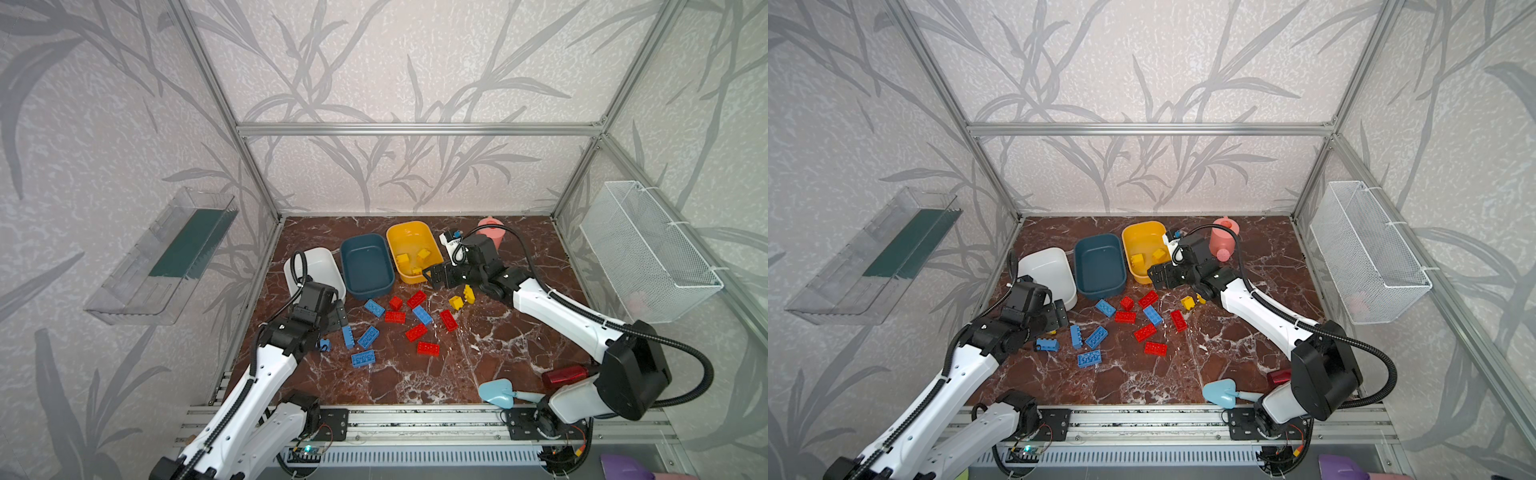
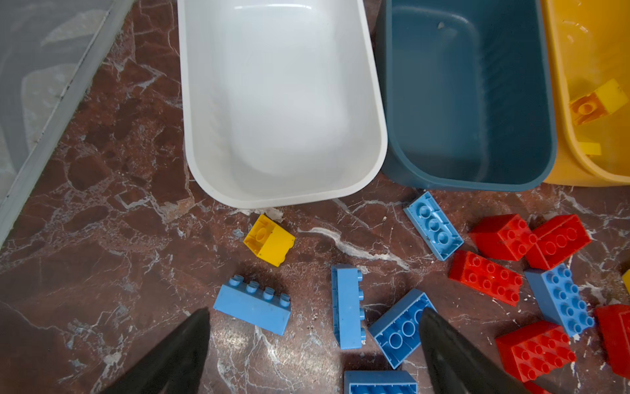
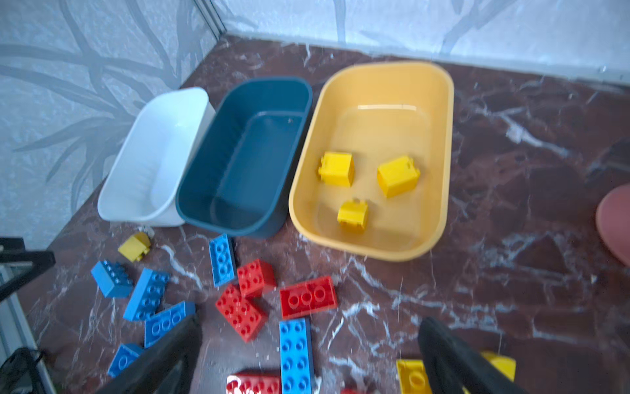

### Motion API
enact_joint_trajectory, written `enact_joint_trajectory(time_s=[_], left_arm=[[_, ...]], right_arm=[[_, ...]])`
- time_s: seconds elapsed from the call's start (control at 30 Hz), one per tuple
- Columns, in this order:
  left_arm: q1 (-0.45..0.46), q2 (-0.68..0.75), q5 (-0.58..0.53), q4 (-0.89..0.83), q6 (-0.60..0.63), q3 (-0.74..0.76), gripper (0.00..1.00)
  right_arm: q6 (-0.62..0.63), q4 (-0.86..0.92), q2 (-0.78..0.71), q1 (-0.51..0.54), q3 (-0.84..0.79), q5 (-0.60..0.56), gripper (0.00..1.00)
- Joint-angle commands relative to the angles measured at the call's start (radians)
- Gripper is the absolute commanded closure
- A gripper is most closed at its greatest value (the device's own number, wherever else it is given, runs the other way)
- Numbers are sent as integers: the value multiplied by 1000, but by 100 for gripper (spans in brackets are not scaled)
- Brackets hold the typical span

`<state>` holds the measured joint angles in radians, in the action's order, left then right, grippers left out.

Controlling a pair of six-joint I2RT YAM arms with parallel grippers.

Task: Sort the legos into containers by color
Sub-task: 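Draw the right gripper back while the left gripper moves to a yellow brick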

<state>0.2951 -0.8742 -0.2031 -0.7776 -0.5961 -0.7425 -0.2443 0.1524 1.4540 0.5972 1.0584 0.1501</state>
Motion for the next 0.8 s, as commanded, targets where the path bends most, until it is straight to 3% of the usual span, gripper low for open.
enact_joint_trajectory(time_s=[0.0, 0.13, 0.3, 0.63, 0.77], left_arm=[[-7, -30, 7, 4, -60, 27, 8], [-8, -81, -5, 18, -90, 47, 10], [-8, -139, -11, 24, -116, 59, 11], [-7, -296, -41, 45, -135, 47, 14], [-8, -355, -67, 60, -129, 31, 25]], right_arm=[[-24, -106, -131, 29, -173, -46, 1], [-60, -231, -281, 63, -379, -52, 1], [-65, -297, -375, 67, -501, -82, 1], [-130, -426, -376, 68, -573, -33, 1], [-133, -446, -376, 67, -587, -31, 1]])
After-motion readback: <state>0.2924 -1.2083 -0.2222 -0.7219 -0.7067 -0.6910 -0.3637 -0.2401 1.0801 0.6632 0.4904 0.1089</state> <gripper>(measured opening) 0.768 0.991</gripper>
